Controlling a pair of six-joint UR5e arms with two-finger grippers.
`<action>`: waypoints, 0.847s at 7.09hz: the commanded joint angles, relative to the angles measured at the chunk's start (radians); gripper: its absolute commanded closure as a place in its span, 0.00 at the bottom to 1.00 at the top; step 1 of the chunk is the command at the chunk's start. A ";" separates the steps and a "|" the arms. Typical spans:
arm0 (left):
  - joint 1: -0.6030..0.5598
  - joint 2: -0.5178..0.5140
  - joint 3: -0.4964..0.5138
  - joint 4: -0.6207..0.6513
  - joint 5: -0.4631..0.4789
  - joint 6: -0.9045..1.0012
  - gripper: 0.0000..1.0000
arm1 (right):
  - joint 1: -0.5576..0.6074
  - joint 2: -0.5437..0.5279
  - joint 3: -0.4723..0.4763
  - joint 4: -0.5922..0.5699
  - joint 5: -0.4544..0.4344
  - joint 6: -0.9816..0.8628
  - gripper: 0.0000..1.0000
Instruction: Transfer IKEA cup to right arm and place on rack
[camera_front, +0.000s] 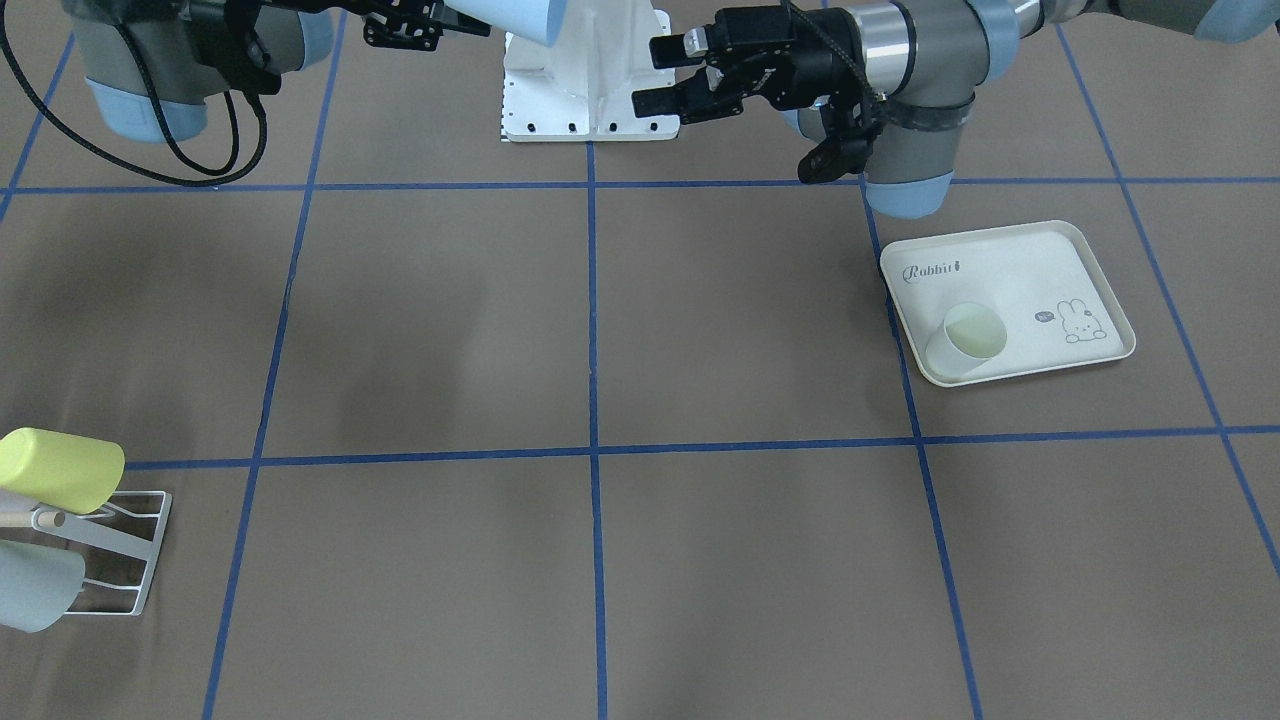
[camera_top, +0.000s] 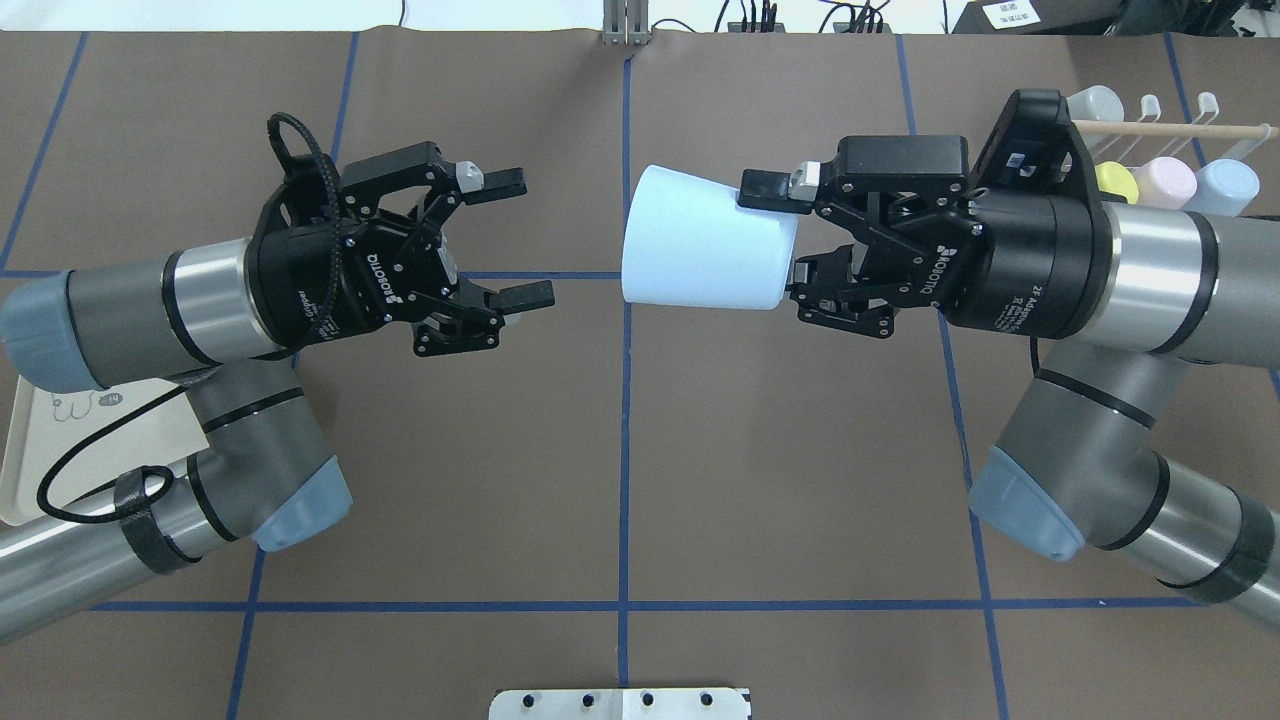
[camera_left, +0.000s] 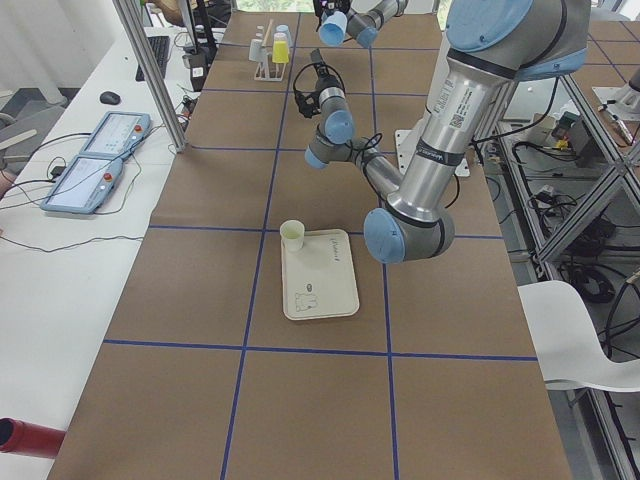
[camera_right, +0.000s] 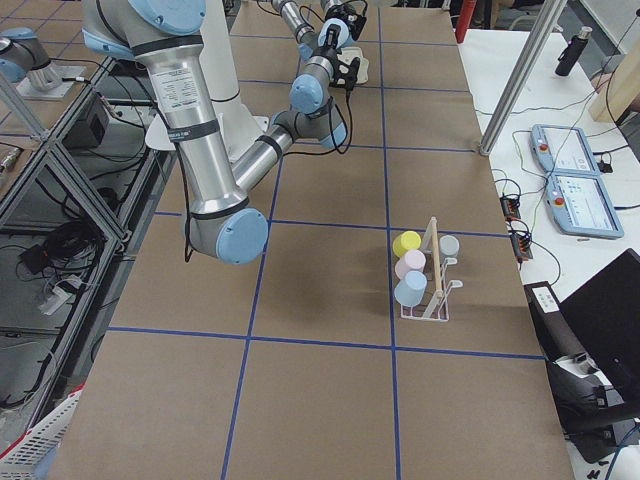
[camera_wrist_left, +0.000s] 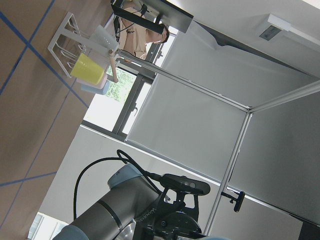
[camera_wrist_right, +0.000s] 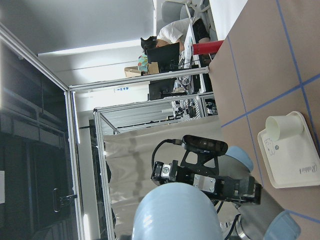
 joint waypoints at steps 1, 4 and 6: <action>-0.048 0.070 0.001 0.002 0.000 0.095 0.00 | 0.047 -0.024 -0.031 -0.012 -0.010 -0.016 0.71; -0.154 0.152 0.001 0.158 -0.100 0.356 0.00 | 0.203 -0.060 -0.155 -0.082 0.135 -0.253 0.75; -0.364 0.204 0.004 0.319 -0.385 0.601 0.00 | 0.332 -0.050 -0.200 -0.260 0.306 -0.508 0.78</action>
